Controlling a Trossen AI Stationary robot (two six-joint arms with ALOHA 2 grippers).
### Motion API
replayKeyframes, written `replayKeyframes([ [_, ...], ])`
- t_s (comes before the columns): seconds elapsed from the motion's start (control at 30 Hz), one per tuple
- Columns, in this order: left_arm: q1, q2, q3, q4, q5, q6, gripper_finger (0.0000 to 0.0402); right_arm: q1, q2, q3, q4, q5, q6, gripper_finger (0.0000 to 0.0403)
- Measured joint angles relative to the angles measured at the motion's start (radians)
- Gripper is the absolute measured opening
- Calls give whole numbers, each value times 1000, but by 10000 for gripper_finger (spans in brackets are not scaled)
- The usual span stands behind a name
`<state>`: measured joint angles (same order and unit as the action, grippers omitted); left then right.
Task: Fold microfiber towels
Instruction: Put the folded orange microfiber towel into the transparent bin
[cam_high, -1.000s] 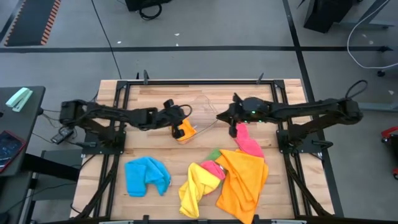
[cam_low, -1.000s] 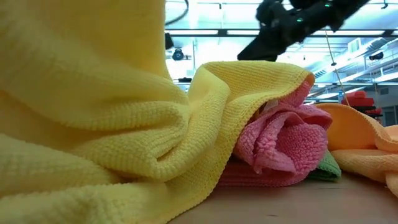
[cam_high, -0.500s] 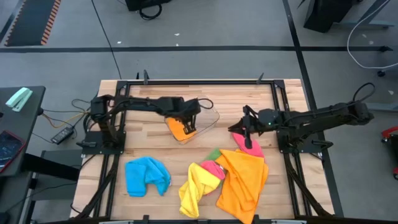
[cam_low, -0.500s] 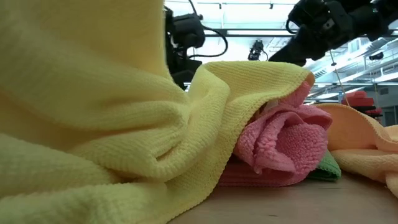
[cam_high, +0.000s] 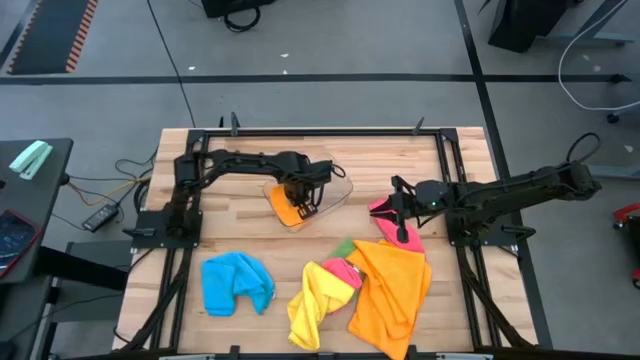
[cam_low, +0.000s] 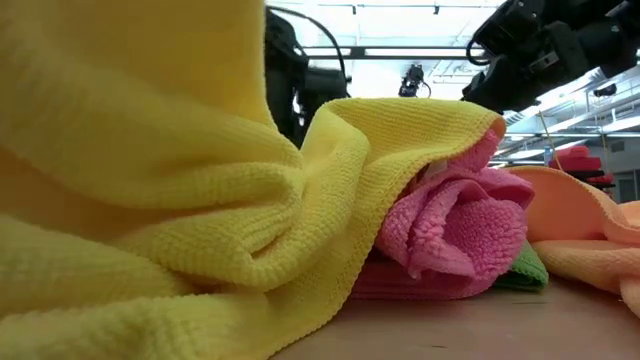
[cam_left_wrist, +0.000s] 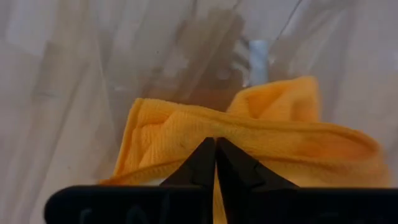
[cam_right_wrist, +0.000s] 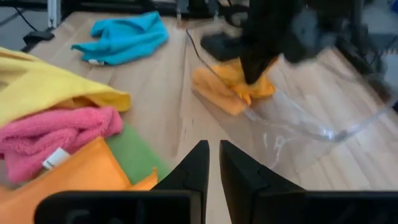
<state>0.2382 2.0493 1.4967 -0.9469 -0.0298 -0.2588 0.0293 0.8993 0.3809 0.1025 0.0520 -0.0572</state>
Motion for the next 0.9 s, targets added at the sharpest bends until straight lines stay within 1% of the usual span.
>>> replayKeyframes([
  [0.1, 0, 33, 0, 1, 0, 0, 20, -2, -5, 0, 3, 0, -25, 45],
  [0.23, -2, 38, 1, 0, -2, 0, 7, -2, -5, 0, 5, 0, -45, 45],
  [0.33, -5, 5, 9, -25, -3, -18, 8, -3, -5, 0, 6, 0, -48, 45],
  [0.5, -35, -57, 65, -80, -4, -49, 23, -2, -5, 0, 5, 0, -47, 45],
  [0.67, -102, -65, 87, -143, -3, -45, 12, -2, -5, 0, 6, 0, -42, 45],
  [0.73, -128, -55, 77, -129, -2, -39, 7, -2, -5, 0, 7, 0, -40, 45],
  [0.8, -145, -48, 53, -82, 0, -36, 6, -2, -5, 0, 11, 0, -40, 45],
  [0.9, -149, -31, 28, -9, 0, -33, 16, -2, -5, 0, 14, 0, -38, 45],
])
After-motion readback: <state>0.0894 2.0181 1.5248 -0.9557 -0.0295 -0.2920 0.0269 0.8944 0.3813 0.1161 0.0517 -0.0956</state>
